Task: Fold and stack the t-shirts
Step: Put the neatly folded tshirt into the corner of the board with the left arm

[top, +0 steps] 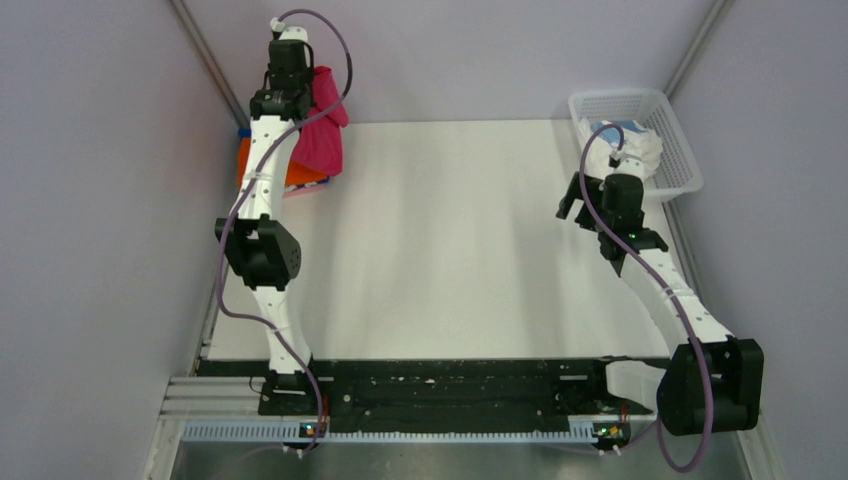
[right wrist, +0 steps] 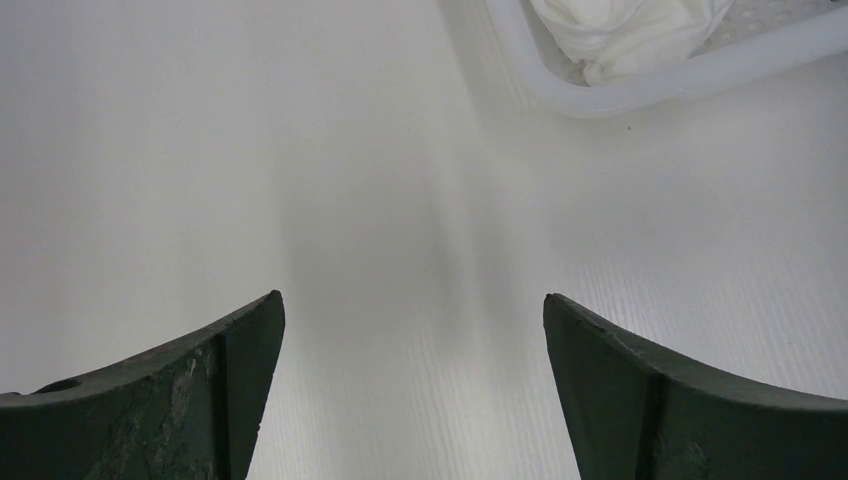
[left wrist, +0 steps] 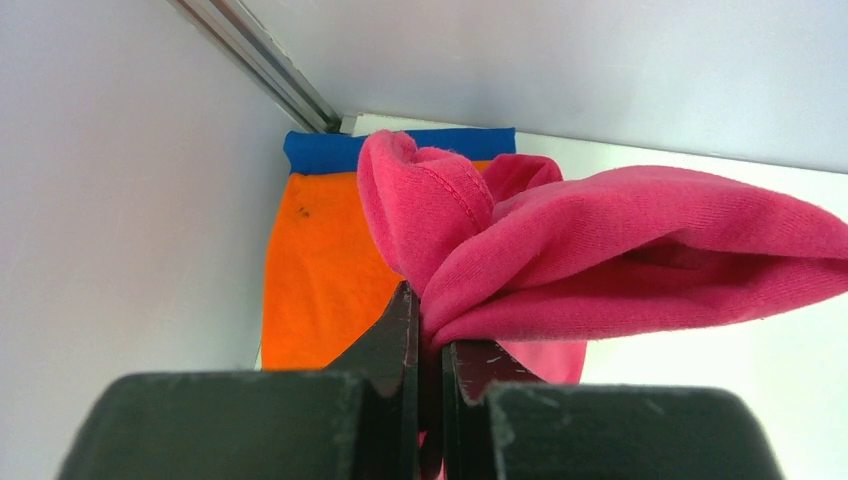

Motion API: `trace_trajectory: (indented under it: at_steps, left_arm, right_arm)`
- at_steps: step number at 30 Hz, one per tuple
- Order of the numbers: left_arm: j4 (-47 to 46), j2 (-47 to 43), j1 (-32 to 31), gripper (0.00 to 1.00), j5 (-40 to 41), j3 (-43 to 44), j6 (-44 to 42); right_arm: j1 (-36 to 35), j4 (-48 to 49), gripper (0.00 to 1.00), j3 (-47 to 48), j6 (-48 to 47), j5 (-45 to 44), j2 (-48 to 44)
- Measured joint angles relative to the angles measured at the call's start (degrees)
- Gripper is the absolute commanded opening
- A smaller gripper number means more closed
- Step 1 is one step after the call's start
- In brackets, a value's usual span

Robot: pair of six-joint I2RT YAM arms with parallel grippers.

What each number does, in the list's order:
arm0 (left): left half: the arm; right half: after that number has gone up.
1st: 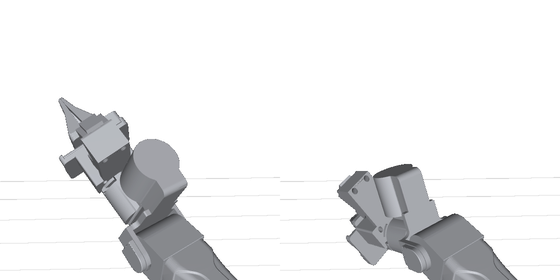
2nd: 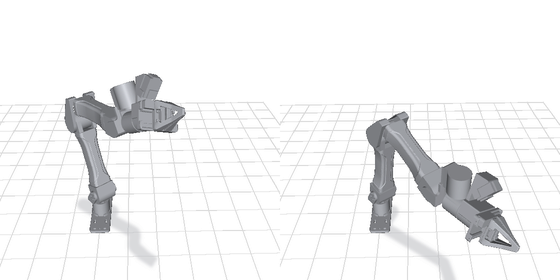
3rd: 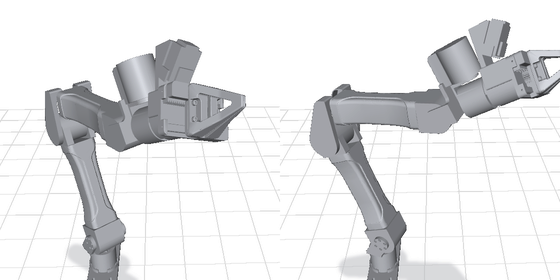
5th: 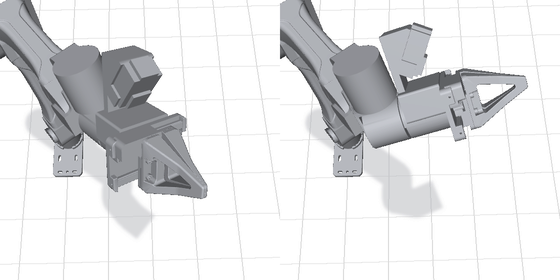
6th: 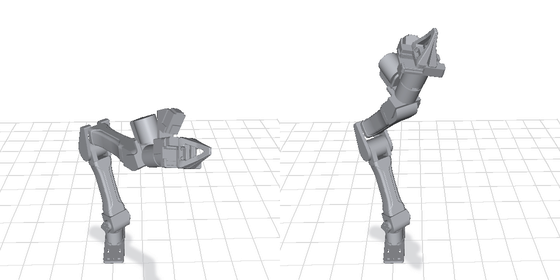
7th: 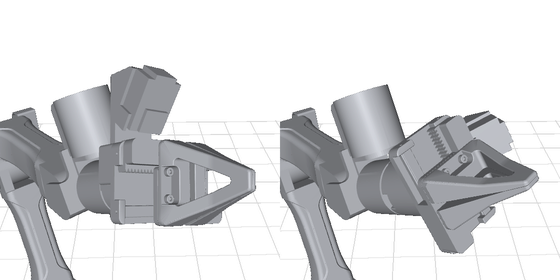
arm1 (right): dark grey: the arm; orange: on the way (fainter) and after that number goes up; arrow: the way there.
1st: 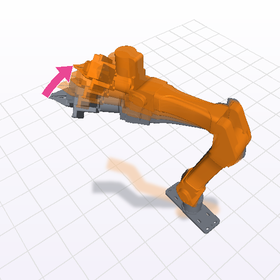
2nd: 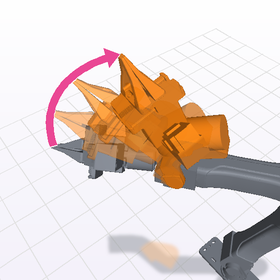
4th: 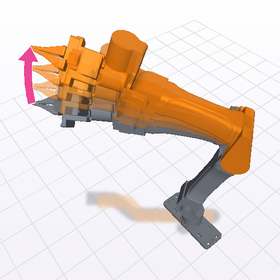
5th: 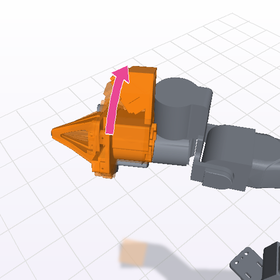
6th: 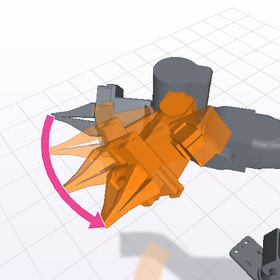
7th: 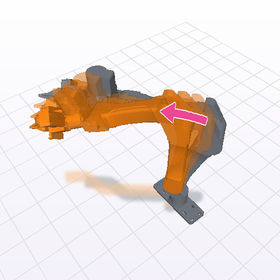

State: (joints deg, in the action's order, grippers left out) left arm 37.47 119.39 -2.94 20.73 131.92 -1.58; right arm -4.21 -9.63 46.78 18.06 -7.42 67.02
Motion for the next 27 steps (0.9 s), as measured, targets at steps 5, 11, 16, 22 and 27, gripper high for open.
trace_trajectory:
  at_steps: [5, 11, 16, 22, 27]
  left_arm:
    - [0.1, 0.3, 1.4, 0.0, 0.1, 0.0, 0.2]
    - [-0.3, 3.5, 6.6, 0.0, -0.9, 0.7, 1.7]
    - [-1.0, 8.8, 11.9, 0.23, -3.4, 0.8, 3.9]
    - [-1.3, 15.0, 16.8, 0.87, -6.0, 2.4, 7.9]
    - [-2.6, 16.2, 19.6, 0.99, -8.0, 3.0, 13.7]
  right_arm:
    - [0.0, -0.1, 0.99, 0.0, 0.0, 0.0, 0.7]
    - [0.0, -0.9, 0.99, 0.1, -0.1, -0.2, 2.3]
    - [0.0, -3.2, 0.99, 1.2, -0.1, -0.6, 3.7]
    - [0.0, -5.2, 0.99, 5.2, -0.1, -0.5, 5.1]
    - [0.0, -6.5, 0.99, 8.1, 0.0, 0.1, 6.8]
